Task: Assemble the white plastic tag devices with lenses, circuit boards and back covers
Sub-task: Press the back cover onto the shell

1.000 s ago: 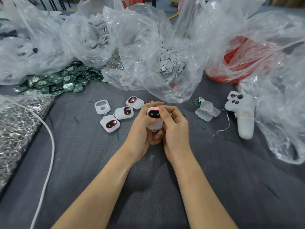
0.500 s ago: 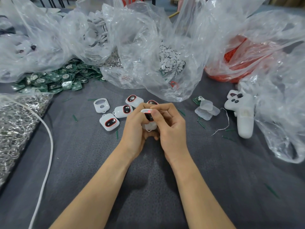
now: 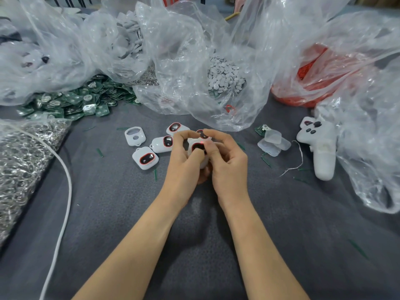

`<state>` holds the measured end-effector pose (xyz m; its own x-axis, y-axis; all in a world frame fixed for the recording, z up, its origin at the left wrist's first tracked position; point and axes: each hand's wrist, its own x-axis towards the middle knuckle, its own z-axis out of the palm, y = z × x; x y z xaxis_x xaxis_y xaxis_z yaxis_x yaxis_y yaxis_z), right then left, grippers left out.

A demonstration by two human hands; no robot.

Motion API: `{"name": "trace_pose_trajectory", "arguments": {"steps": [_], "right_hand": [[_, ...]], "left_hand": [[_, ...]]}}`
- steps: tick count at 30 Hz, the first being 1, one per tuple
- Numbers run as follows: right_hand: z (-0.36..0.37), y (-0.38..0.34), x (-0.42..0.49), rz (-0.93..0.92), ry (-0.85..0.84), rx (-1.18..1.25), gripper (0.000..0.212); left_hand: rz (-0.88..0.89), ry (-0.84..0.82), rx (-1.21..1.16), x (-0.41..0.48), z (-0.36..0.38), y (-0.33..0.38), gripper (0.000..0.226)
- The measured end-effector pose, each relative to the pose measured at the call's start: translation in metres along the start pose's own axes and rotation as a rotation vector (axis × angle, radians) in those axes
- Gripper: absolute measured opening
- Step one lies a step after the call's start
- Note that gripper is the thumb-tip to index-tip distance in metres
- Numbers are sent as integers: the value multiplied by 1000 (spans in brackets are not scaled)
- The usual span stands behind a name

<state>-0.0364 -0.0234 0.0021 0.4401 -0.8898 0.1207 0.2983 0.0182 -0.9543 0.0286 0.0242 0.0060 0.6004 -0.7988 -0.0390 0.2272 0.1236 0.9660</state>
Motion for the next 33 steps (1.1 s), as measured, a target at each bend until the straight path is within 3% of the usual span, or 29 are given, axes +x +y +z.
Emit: {"name": "trace_pose_trajectory", "arguments": {"steps": [4, 12, 22, 28, 33], "right_hand": [[-7, -3, 1, -32, 93, -4, 18], [-10, -4, -1, 68, 1, 50, 14], [-12, 5, 2, 38, 58, -106, 14], [-11, 1, 7, 10, -70, -60, 16], [-13, 3, 7, 7, -60, -84, 19]], "left_hand": [[89, 30, -23, 1, -5, 3, 22], [118, -26, 19, 1, -6, 5, 19], [174, -93, 125, 0, -8, -3, 22], [135, -42, -89, 3, -8, -2, 19], [89, -56, -126, 2, -7, -3, 19]]}}
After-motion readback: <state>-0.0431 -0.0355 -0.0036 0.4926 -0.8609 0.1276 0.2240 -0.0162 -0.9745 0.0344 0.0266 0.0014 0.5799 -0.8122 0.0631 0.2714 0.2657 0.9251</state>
